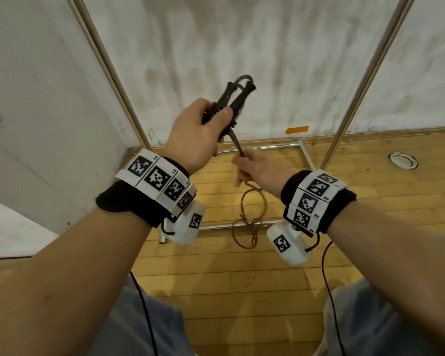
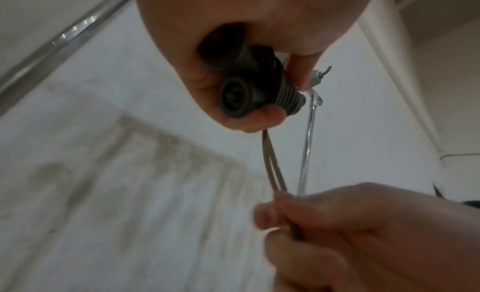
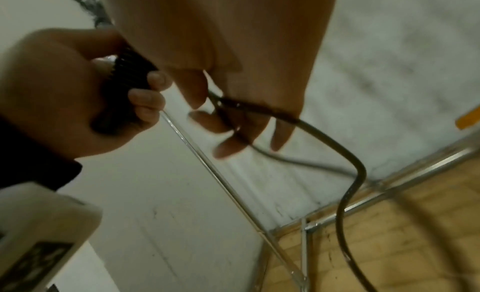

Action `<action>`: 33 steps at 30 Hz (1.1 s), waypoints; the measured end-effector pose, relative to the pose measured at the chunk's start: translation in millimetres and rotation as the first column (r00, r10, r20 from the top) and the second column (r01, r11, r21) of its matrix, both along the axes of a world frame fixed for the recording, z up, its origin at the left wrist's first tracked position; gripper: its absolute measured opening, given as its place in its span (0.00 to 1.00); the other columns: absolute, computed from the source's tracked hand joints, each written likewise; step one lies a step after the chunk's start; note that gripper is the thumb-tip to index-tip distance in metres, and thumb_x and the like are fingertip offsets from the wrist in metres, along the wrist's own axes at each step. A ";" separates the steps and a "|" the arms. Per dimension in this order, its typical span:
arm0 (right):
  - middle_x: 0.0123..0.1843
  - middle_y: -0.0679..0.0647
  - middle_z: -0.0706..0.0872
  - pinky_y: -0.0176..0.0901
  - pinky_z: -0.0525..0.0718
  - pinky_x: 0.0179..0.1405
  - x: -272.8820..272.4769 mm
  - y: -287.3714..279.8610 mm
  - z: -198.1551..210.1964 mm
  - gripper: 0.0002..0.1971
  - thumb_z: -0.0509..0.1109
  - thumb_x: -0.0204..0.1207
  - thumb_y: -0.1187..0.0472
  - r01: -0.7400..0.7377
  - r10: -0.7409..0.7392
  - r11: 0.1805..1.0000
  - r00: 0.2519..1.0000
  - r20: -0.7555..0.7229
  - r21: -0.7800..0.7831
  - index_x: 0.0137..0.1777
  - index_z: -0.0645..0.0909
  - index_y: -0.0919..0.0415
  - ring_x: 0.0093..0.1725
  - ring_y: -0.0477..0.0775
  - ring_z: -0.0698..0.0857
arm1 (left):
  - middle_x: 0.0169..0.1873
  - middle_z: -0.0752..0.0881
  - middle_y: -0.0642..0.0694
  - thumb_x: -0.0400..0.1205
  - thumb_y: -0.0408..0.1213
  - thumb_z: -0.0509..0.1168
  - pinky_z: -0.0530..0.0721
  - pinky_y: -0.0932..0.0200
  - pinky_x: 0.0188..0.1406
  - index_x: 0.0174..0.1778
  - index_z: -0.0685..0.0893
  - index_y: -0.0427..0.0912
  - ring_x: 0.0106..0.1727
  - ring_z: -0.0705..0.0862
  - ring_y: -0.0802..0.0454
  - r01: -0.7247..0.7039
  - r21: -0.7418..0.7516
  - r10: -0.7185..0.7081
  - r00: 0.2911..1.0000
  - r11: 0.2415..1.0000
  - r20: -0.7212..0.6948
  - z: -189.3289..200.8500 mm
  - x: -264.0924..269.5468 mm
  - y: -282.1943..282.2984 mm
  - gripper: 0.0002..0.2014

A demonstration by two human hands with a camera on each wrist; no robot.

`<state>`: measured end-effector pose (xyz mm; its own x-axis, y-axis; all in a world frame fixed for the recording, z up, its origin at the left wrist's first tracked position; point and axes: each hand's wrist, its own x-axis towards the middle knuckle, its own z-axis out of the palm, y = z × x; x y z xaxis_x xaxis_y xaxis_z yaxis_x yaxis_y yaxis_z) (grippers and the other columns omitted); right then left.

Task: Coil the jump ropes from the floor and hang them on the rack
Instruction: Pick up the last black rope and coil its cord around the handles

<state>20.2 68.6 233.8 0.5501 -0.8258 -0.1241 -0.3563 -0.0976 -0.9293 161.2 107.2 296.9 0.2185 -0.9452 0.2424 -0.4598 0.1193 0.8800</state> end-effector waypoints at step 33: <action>0.25 0.45 0.70 0.27 0.67 0.23 -23.9 5.7 44.8 0.13 0.59 0.83 0.59 -0.036 -0.047 0.874 0.986 -0.158 -0.485 0.38 0.80 0.59 0.21 0.37 0.71 | 0.38 0.77 0.51 0.80 0.50 0.66 0.76 0.54 0.35 0.55 0.70 0.48 0.39 0.79 0.48 -0.136 0.314 -0.149 0.663 0.940 0.734 -55.0 14.6 -23.6 0.15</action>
